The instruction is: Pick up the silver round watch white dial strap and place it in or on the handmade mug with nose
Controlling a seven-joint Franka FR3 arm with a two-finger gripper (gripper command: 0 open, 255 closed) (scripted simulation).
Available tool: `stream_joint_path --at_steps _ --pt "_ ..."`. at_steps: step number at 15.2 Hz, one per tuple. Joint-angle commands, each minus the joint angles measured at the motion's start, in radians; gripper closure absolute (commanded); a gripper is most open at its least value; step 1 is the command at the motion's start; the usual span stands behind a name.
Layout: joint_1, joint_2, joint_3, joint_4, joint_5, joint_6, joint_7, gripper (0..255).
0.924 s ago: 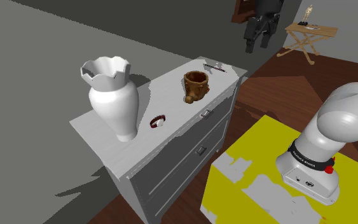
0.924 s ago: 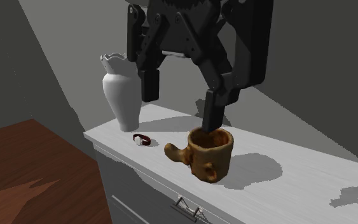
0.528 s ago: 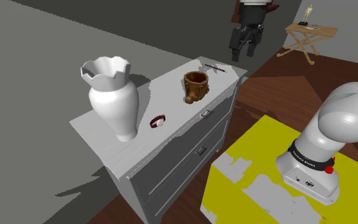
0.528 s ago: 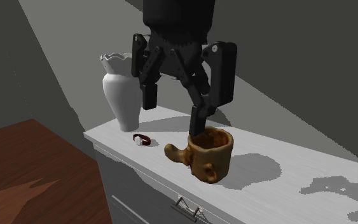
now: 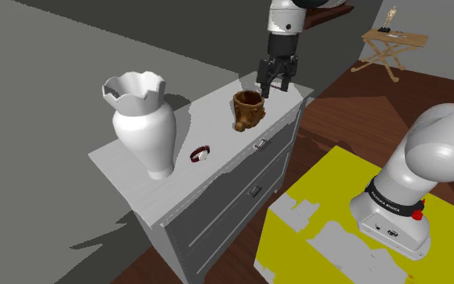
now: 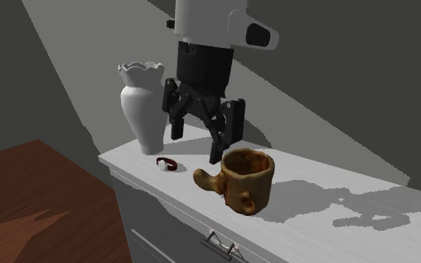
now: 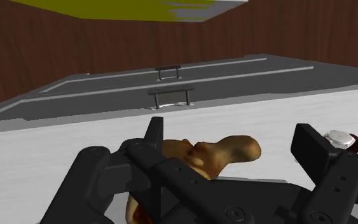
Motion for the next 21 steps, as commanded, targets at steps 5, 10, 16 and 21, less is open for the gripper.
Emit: stream_joint_path --at_steps 5,10,16,21 --pt "0.035 0.194 0.058 0.070 0.041 0.130 0.037 0" --pt "0.063 0.363 0.100 0.155 0.055 0.220 0.067 0" --pt "0.103 0.573 0.138 0.294 0.046 0.299 0.107 0" --pt "0.122 0.647 0.147 0.319 0.039 0.351 0.119 0"
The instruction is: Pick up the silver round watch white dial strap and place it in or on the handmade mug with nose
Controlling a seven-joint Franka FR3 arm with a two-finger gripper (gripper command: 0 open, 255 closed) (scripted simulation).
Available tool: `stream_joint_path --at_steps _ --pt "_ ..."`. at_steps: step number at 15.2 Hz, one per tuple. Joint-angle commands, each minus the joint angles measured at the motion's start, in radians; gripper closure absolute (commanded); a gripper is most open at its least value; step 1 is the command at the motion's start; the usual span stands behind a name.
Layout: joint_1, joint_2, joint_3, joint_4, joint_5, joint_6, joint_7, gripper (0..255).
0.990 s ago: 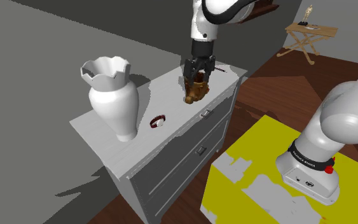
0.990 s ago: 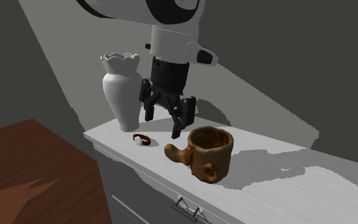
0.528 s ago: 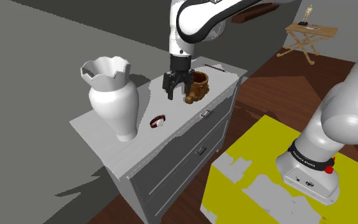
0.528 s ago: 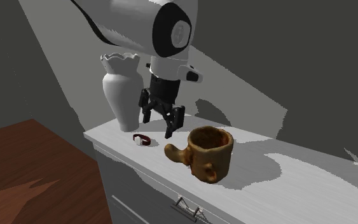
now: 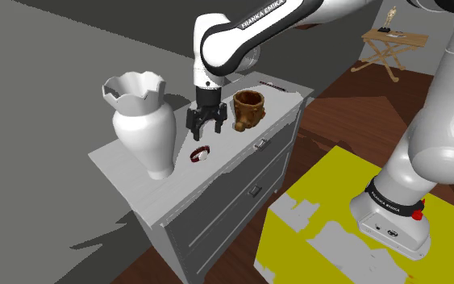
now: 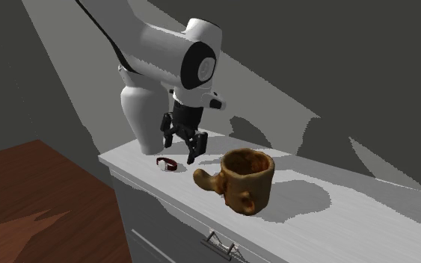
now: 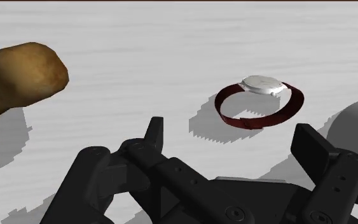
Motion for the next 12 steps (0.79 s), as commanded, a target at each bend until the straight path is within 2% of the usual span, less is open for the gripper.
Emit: stream_joint_path --at_steps 1,5,12 --pt "0.005 0.017 0.002 -0.009 -0.001 0.027 0.002 0" --pt "0.013 0.041 0.005 -0.028 -0.003 0.071 0.004 0" --pt "0.013 0.041 0.005 -0.027 -0.003 0.070 0.004 0"
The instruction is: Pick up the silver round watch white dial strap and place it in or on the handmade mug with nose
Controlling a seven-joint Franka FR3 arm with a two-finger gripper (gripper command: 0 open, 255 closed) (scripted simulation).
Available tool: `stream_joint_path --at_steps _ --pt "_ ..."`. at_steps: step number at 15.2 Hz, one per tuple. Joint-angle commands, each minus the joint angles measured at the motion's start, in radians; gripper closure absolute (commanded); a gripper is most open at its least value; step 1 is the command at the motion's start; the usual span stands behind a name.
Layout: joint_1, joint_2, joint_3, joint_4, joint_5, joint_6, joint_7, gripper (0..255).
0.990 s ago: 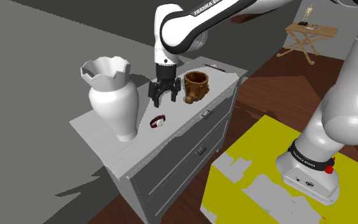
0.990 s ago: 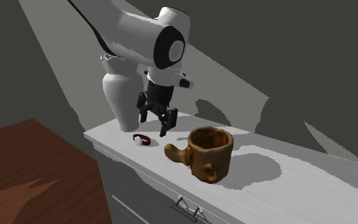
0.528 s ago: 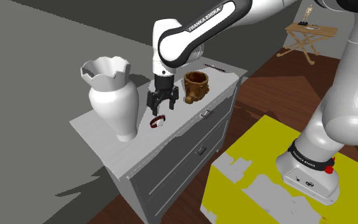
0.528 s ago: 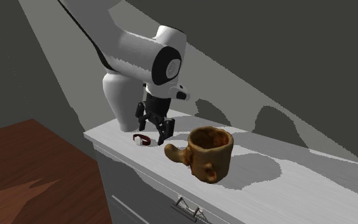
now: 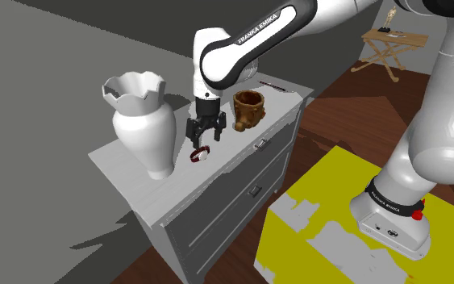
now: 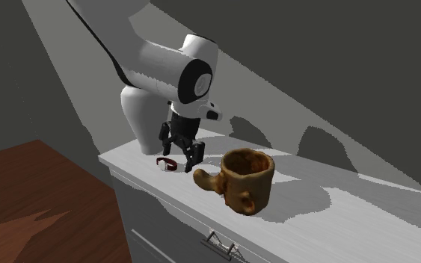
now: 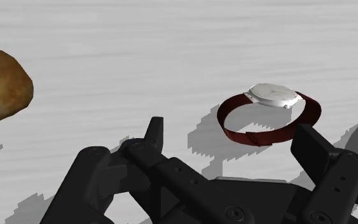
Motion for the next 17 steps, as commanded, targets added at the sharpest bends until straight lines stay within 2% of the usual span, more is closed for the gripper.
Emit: stream_joint_path --at_steps 1,10,17 --pt "0.000 0.000 0.000 0.000 0.000 0.000 0.000 255" --pt "0.000 0.000 0.000 0.000 0.000 0.000 0.000 255" --pt "-0.005 -0.049 0.001 0.036 0.004 -0.083 0.012 255"
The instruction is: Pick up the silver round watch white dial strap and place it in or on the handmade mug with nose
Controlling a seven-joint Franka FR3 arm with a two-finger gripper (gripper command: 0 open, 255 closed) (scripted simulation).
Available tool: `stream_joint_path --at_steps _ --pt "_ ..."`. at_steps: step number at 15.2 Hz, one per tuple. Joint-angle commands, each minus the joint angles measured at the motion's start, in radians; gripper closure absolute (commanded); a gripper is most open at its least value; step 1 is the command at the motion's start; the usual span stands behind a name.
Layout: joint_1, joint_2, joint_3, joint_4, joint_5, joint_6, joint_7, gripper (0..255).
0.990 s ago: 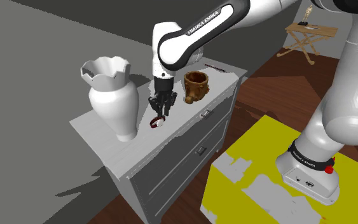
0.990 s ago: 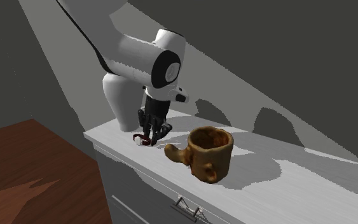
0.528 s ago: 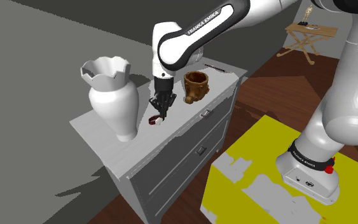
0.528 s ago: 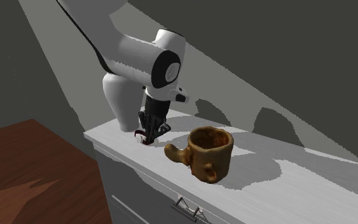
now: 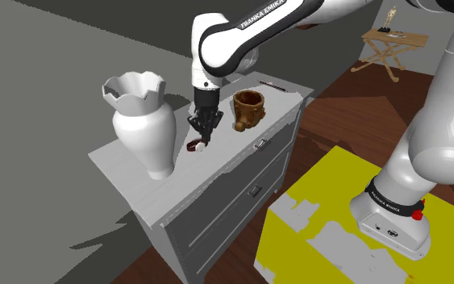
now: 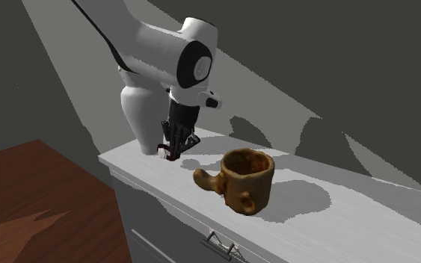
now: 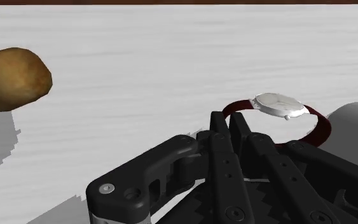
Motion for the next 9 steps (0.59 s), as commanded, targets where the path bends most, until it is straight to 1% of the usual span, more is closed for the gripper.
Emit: stream_joint_path --at_steps 1,9 --pt "-0.003 -0.015 -0.001 0.010 0.001 -0.026 0.001 255" --pt "-0.008 -0.059 -0.001 0.066 0.004 -0.123 0.016 255"
